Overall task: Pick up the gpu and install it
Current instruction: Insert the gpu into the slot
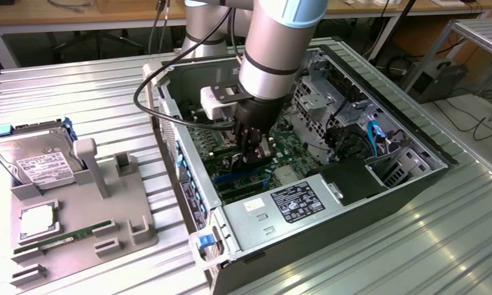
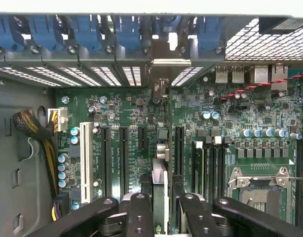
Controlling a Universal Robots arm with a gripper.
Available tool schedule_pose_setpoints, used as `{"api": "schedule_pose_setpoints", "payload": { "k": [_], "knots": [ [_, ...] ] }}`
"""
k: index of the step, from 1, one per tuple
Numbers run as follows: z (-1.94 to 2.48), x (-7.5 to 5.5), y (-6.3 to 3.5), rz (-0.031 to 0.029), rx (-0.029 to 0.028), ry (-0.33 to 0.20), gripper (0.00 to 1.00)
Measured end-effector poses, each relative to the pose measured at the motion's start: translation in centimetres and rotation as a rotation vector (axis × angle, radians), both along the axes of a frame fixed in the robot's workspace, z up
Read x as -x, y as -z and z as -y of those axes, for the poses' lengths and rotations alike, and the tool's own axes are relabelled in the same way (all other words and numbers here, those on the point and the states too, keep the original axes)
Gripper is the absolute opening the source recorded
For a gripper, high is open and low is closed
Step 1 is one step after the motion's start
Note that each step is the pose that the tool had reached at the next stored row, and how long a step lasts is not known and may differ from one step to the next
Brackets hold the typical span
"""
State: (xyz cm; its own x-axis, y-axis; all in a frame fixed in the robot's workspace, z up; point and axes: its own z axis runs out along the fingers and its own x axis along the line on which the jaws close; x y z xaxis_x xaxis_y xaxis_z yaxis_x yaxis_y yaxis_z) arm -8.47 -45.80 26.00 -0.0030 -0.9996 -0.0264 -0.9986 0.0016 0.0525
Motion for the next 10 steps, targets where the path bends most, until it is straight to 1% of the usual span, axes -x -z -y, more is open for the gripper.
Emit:
{"api": "schedule_pose_setpoints", "payload": {
  "k": [2, 5, 7, 10],
  "knots": [
    [0.00, 0.00, 0.01, -0.0062, -0.0002, 0.000, 0.26],
    [0.00, 0.00, -0.03, -0.0179, -0.0007, 0.000, 0.26],
    [0.00, 0.00, -0.05, -0.0217, -0.0004, 0.000, 0.26],
    [0.00, -0.05, -0.05, -0.0240, 0.0003, 0.001, 0.26]
  ]
}}
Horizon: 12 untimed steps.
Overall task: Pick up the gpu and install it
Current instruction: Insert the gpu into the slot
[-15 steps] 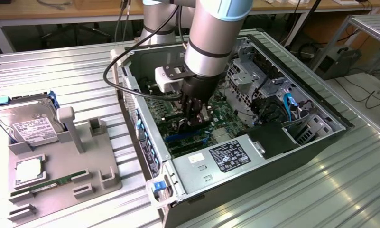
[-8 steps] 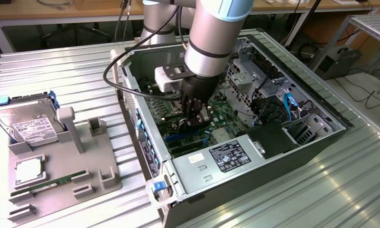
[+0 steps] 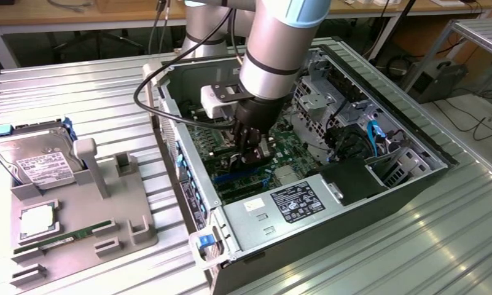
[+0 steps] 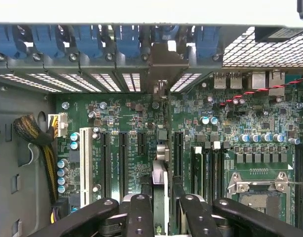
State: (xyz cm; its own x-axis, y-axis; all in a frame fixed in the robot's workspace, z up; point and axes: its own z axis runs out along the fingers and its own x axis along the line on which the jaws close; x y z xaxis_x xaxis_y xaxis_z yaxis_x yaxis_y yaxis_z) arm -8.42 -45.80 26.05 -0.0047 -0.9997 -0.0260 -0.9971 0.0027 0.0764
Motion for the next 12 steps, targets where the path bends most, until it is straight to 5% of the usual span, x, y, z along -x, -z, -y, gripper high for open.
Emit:
{"api": "schedule_pose_setpoints", "payload": {
  "k": [12],
  "knots": [
    [-0.04, -0.35, -0.21, -0.0003, 0.0039, 0.006, 0.26]
  ]
}}
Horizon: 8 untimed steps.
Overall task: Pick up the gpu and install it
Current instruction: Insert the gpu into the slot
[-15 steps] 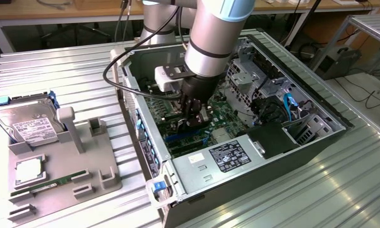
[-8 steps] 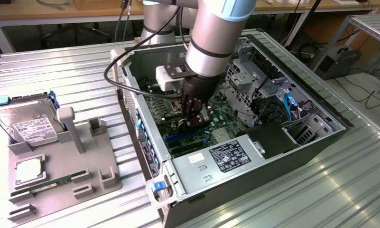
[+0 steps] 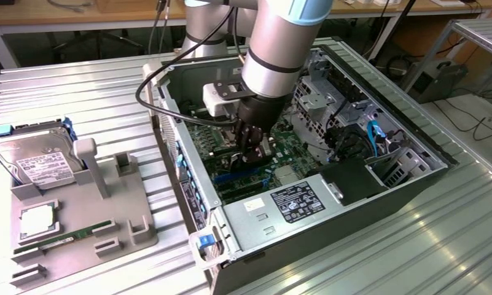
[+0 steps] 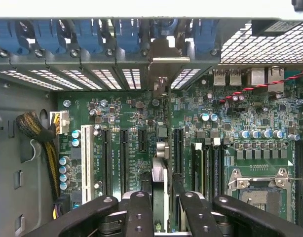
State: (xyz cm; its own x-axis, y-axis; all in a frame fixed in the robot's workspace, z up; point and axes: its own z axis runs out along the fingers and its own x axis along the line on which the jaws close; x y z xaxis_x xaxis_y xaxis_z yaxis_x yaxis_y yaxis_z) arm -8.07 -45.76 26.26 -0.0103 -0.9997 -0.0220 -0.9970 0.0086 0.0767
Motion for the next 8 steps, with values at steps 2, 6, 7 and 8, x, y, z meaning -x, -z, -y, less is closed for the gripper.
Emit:
{"api": "schedule_pose_setpoints", "payload": {
  "k": [2, 6, 7, 8],
  "knots": [
    [0.00, 0.00, 0.00, -0.0001, 0.0007, 0.000, 0.26],
    [0.00, 0.00, 0.02, 0.0000, 0.0037, 0.000, 0.26],
    [0.00, 0.00, 0.03, 0.0000, 0.0046, 0.001, 0.26],
    [0.00, 0.00, 0.03, 0.0000, 0.0054, 0.001, 0.26]
  ]
}}
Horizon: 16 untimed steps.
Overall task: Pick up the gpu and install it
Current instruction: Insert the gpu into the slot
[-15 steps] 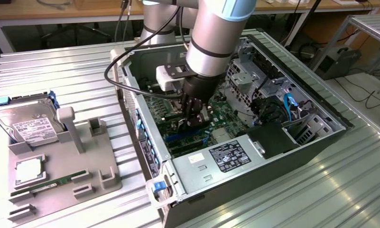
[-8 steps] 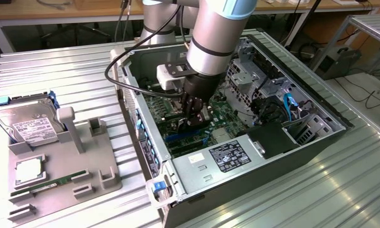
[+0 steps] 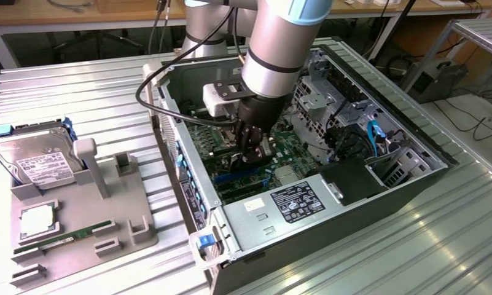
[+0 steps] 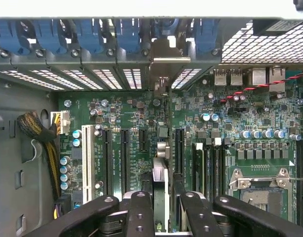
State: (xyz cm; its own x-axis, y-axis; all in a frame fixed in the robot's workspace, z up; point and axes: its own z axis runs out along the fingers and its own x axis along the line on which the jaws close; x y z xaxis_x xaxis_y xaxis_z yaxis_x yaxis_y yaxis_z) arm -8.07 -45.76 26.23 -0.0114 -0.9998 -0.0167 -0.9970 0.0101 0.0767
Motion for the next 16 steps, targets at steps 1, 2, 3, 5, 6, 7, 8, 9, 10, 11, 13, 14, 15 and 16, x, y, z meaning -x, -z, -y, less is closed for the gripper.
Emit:
{"api": "schedule_pose_setpoints", "payload": {
  "k": [1, 2, 3, 5, 6, 7, 8, 9, 10, 11, 13, 14, 15, 16],
  "knots": [
    [0.00, 0.00, 0.01, 0.0000, 0.0010, 0.001, 0.26],
    [0.00, 0.00, 0.01, -0.0001, 0.0025, 0.001, 0.26],
    [0.00, 0.00, 0.01, -0.0003, 0.0041, 0.002, 0.26],
    [0.00, 0.00, 0.01, -0.0014, 0.0096, 0.002, 0.26],
    [0.00, 0.00, 0.00, -0.0017, 0.0129, 0.002, 0.26],
    [0.00, 0.00, 0.01, -0.0020, 0.0145, 0.002, 0.26],
    [0.00, 0.00, 0.01, -0.0021, 0.0153, 0.002, 0.26],
    [0.00, 0.00, 0.03, -0.0021, 0.0156, 0.002, 0.26],
    [0.00, 0.00, 0.08, -0.0021, 0.0155, 0.002, 0.26],
    [0.00, 0.00, 0.14, -0.0021, 0.0154, 0.002, 0.26],
    [-0.02, 0.03, 0.21, -0.0024, 0.0160, 0.002, 0.26],
    [-0.03, 0.05, 0.25, -0.0024, 0.0160, 0.002, 0.26],
    [-0.05, 0.09, 0.29, -0.0026, 0.0159, 0.002, 0.26],
    [-0.07, 0.11, 0.32, -0.0026, 0.0155, 0.002, 0.26]
  ]
}}
